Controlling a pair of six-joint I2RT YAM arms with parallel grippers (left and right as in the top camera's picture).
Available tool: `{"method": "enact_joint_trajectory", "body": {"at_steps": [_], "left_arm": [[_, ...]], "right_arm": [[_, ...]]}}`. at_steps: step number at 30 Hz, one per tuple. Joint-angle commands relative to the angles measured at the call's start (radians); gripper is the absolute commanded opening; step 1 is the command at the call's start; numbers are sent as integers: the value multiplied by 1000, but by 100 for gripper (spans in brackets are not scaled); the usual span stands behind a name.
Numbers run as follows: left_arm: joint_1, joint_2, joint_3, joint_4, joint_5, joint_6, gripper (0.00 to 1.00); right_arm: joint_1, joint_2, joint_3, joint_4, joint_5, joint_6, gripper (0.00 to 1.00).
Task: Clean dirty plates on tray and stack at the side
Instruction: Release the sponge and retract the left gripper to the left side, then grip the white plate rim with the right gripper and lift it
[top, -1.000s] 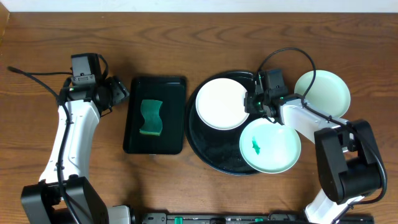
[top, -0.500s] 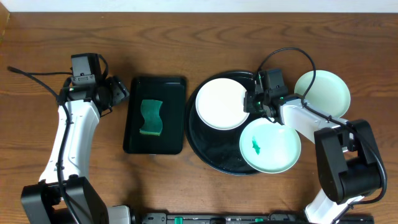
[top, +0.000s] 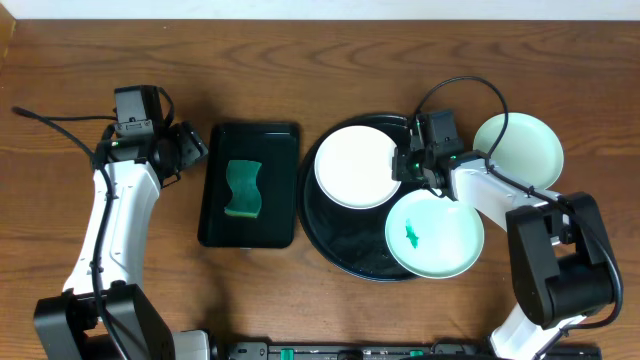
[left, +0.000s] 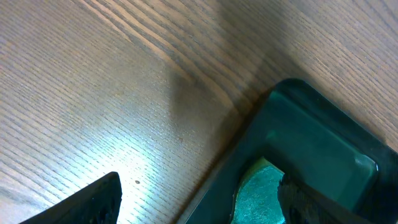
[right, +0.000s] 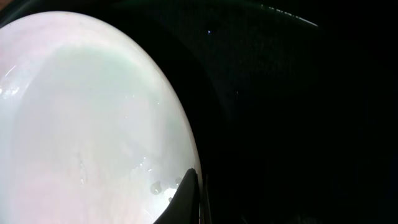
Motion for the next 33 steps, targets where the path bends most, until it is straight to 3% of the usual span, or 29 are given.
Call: {"method": "enact_joint_trajectory", "body": {"at_steps": [1, 33], "left_arm": [[1, -5, 15, -3, -3, 2, 81], [1, -5, 15, -3, -3, 2, 81]], "right_arm": [[-9, -38, -3, -14, -1, -7, 1], [-51, -215, -3, -112, -1, -25, 1]]}}
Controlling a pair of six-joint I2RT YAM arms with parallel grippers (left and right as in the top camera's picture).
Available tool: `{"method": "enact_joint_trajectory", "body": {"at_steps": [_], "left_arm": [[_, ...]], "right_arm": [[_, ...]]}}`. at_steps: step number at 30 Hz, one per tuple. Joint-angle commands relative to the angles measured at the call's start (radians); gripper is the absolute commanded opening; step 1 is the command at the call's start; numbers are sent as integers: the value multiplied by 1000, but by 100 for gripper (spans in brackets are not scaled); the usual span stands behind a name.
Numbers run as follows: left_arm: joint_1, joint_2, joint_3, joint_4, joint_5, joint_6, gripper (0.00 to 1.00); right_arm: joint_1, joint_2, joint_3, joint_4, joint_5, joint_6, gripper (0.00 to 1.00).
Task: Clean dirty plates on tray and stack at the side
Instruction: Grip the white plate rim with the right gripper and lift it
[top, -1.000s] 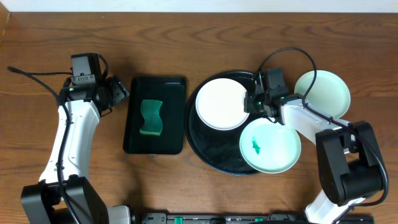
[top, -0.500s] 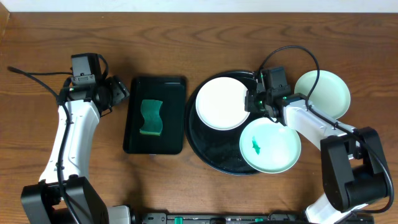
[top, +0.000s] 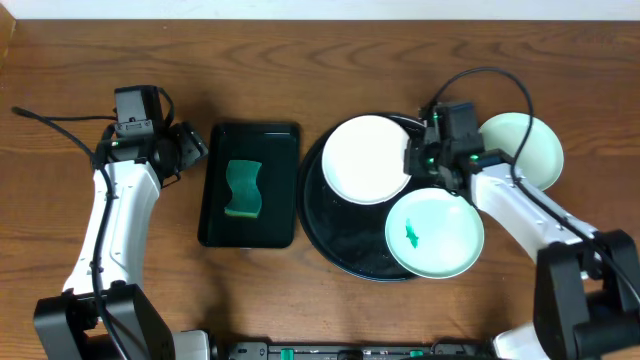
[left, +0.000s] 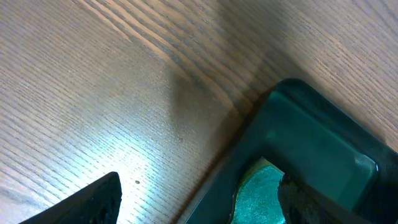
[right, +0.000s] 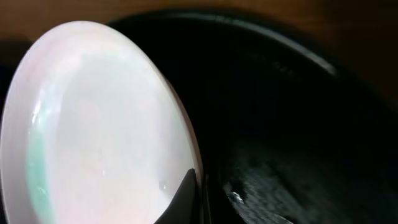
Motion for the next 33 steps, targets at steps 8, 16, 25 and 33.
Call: {"method": "enact_joint_trajectory", "body": {"at_steps": [8, 16, 25, 33], "left_arm": [[1, -5, 15, -3, -3, 2, 81], [1, -5, 15, -3, -3, 2, 81], [1, -5, 14, -3, -3, 2, 81], [1, -5, 14, -3, -3, 2, 81]], "right_arm": [[-19, -57, -2, -20, -5, -11, 1], [-19, -57, -2, -19, -4, -11, 1], [-18, -57, 11, -20, 7, 18, 1], [-17, -57, 141, -137, 7, 34, 1]]}}
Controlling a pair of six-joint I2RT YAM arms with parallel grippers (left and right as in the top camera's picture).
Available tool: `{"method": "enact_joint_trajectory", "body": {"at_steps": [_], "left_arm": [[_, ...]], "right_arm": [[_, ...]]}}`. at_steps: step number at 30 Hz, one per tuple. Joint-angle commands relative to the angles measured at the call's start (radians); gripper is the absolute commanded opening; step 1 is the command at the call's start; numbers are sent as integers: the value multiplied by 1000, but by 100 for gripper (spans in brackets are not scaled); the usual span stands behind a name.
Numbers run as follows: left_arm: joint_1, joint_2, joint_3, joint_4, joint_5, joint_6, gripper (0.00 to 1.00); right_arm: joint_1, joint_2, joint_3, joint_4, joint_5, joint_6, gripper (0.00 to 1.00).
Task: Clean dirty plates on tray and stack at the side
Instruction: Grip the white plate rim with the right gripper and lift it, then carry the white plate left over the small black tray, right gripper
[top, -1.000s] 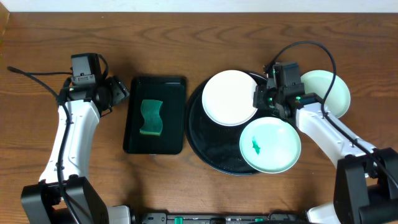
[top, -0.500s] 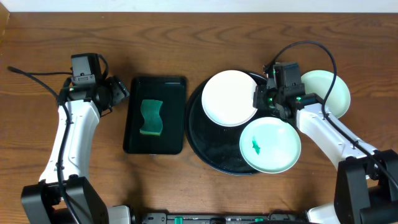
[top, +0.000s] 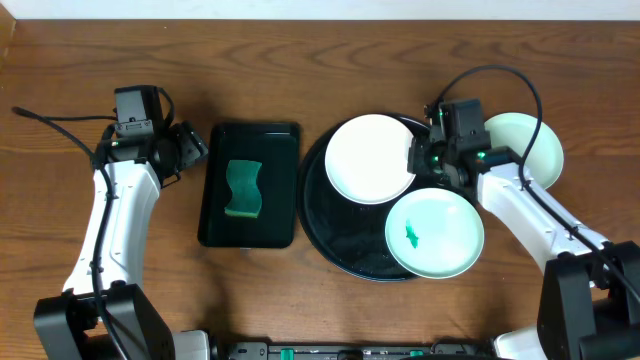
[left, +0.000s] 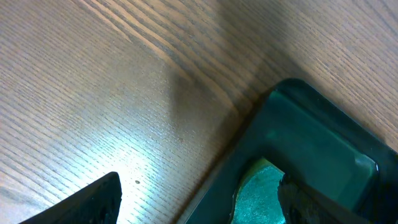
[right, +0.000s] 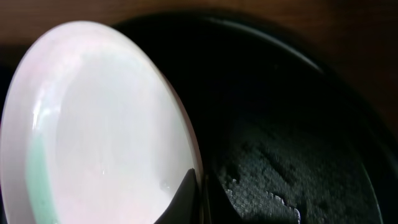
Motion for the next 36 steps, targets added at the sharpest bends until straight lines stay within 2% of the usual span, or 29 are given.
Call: {"method": "enact_joint_trajectory", "body": {"at_steps": [1, 8, 14, 22, 36], "left_arm": [[1, -5, 14, -3, -3, 2, 81], [1, -5, 14, -3, -3, 2, 81], [1, -5, 14, -3, -3, 2, 81], [1, -5, 14, -3, -3, 2, 81], [1, -5, 14, -3, -3, 2, 81]], "right_arm": [[-8, -21, 118, -46, 3, 18, 1], [19, -20, 280, -147, 37, 18, 1], [111, -16, 349, -149, 140, 19, 1], [240, 26, 350, -50, 240, 44, 1], [415, 231, 350, 154, 325, 43, 1]]}}
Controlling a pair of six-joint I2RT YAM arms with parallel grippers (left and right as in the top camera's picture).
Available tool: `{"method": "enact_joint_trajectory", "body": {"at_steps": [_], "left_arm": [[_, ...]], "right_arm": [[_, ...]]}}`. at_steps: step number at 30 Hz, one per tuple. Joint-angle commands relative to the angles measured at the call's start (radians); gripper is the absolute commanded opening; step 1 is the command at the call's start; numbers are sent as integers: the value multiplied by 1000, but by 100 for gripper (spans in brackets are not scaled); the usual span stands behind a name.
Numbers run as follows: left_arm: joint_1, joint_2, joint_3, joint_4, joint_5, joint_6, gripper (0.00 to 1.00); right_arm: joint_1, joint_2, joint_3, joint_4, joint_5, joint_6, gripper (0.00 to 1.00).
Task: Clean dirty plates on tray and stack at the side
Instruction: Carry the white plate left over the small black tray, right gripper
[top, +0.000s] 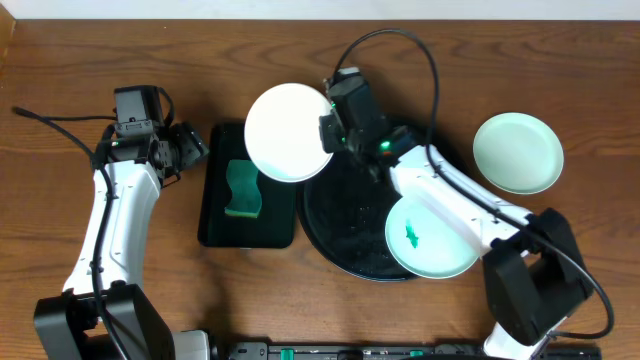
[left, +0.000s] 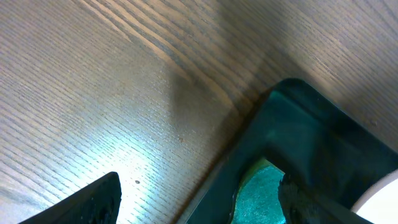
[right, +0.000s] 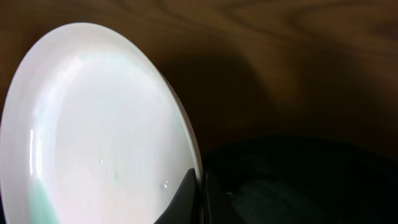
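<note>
My right gripper (top: 328, 133) is shut on the rim of a white plate (top: 288, 146), holding it above the gap between the two trays. The same white plate (right: 93, 130) fills the left of the right wrist view, with a dark fingertip (right: 186, 199) on its rim. A mint plate with a green stain (top: 434, 235) lies in the round black tray (top: 345, 225). A clean mint plate (top: 518, 152) rests on the table at the right. A green sponge (top: 242, 190) lies in the rectangular dark tray (top: 215, 225). My left gripper (top: 187, 148) is open beside that tray's far left corner.
In the left wrist view the rectangular tray's corner (left: 292, 118), the sponge (left: 261, 193) and the white plate's edge (left: 380, 202) show between my open left gripper's fingers (left: 93, 199). A black cable (top: 400, 60) arcs over the round tray. Wooden table all round.
My right gripper has carried the white plate left, from over the round tray's far side to above the rectangular tray's right edge. The left arm has not moved.
At first my right gripper held the white plate's rim low in the round tray. Then the plate was raised and tilted over the tray's far side, and stayed there. Now it hangs further left, near the sponge tray. The left arm stayed still throughout.
</note>
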Motion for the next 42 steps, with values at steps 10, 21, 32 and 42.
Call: {"method": "enact_joint_trajectory", "body": {"at_steps": [10, 21, 32, 42], "left_arm": [[1, -5, 14, -3, -3, 2, 81], [1, -5, 14, -3, -3, 2, 81], [1, -5, 14, -3, -3, 2, 81], [1, -5, 15, -3, -3, 2, 81]], "right_arm": [[106, 33, 18, 119, 168, -77, 1], [111, 33, 18, 152, 192, -157, 1], [115, 33, 18, 290, 285, -410, 1], [141, 33, 18, 349, 285, -497, 1]]}}
